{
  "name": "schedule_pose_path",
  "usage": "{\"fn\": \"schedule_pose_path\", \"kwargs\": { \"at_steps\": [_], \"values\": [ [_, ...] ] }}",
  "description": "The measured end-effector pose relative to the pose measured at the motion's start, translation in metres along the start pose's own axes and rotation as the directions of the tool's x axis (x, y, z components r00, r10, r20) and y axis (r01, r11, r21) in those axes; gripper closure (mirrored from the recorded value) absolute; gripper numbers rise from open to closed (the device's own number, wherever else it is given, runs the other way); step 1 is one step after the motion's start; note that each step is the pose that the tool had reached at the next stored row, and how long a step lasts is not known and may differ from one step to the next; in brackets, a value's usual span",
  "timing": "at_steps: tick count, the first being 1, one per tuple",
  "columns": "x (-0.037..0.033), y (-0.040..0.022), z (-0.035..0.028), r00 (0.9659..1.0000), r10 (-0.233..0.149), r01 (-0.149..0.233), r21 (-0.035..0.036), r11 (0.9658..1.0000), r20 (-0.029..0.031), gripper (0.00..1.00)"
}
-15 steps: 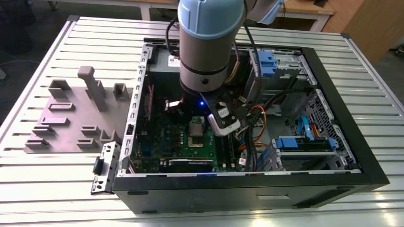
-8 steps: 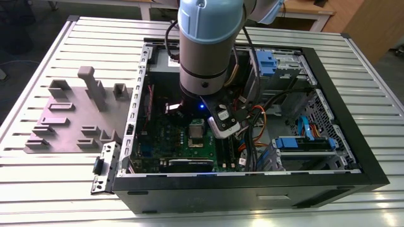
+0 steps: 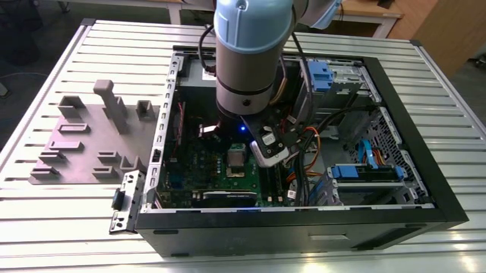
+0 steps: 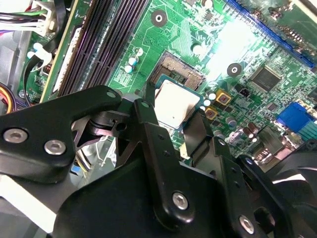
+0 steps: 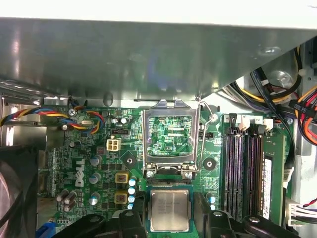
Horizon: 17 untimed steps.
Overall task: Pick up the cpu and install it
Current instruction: 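Place the cpu into insertion slot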
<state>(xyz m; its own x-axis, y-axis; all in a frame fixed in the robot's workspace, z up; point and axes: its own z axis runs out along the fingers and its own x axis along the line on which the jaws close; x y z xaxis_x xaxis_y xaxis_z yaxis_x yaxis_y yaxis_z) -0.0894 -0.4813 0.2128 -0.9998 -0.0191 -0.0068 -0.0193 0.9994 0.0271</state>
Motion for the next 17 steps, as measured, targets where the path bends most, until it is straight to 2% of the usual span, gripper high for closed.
{"fn": "schedule_pose_path", "kwargs": {
  "at_steps": [4, 8, 17],
  "values": [
    [-0.0001, -0.001, 0.0017, 1.0, 0.0, 0.0, 0.0048, 1.0, 0.0, 0.53],
    [0.0, -0.0012, 0.0038, 1.0, 0.0, 0.0, 0.0171, 0.9999, -0.0003, 0.53],
    [-0.0001, -0.0037, 0.0104, 1.0, 0.004, -0.004, 0.0178, 0.9998, -0.0001, 0.53]
  ]
}}
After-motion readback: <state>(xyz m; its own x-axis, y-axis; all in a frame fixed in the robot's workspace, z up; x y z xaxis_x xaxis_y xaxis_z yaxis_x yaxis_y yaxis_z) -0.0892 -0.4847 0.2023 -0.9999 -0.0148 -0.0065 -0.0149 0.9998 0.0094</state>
